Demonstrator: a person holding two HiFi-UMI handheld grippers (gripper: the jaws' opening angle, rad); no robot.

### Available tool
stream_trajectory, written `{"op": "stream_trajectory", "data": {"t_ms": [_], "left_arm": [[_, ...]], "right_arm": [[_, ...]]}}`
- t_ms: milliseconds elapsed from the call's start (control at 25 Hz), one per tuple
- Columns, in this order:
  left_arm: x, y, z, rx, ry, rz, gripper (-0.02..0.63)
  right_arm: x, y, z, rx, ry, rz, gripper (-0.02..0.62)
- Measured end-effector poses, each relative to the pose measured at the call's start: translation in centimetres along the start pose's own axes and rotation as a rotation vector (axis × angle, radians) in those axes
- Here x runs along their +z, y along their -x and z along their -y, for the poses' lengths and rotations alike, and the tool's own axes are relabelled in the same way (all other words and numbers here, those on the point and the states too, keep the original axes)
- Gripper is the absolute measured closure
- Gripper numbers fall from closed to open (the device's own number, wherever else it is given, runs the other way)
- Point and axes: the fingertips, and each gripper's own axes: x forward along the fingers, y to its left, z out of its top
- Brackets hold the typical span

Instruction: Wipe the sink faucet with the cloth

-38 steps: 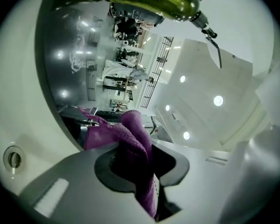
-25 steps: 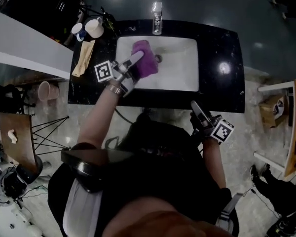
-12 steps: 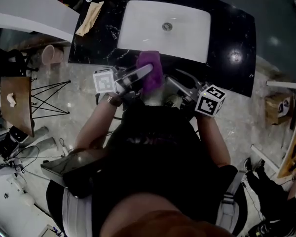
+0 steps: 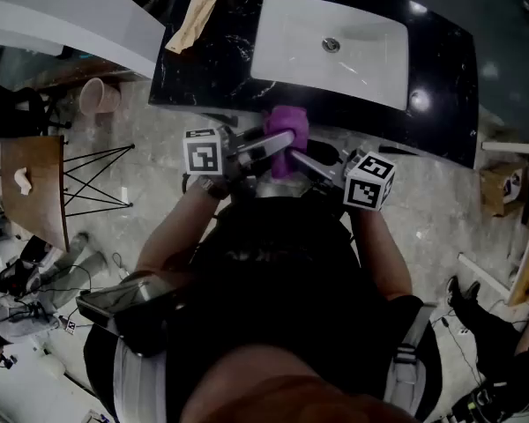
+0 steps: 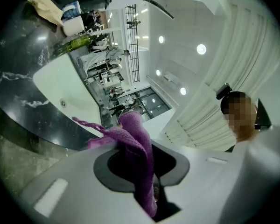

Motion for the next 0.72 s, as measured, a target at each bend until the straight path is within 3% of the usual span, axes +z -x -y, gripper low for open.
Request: {"op": "stream_trajectory", "data": {"t_ms": [40, 80, 240, 440, 720], "left_arm": [[0.2, 1.4, -0.1, -0.001, 0.000, -0.009, 0.534], [0.3, 3.0, 0.0, -0.007, 0.002, -0.019, 0.534], [1.1, 8.9, 0.4, -0.048, 0.006, -0.050, 0.525], [2.3, 14.9, -0.9, -0.043, 0.003, -0.069, 0.488], [4.3, 22.6, -3.6, 0.042, 0.048, 0.042, 0.509]], "right_arm": [[-0.5, -1.3, -0.9, 0.003, 0.000, 0.004, 0.488], [-1.0, -2.6, -1.7, -0.002, 0.001, 0.011, 0.498], [-2.8, -7.3, -4.2, -0.041, 0.000, 0.045, 0.512], [-4.3, -11.1, -4.9, -0.119, -0.004, 0.097, 0.514], [-2.6, -12.6, -3.4, -0.205, -0.065, 0.187, 0.515]]}}
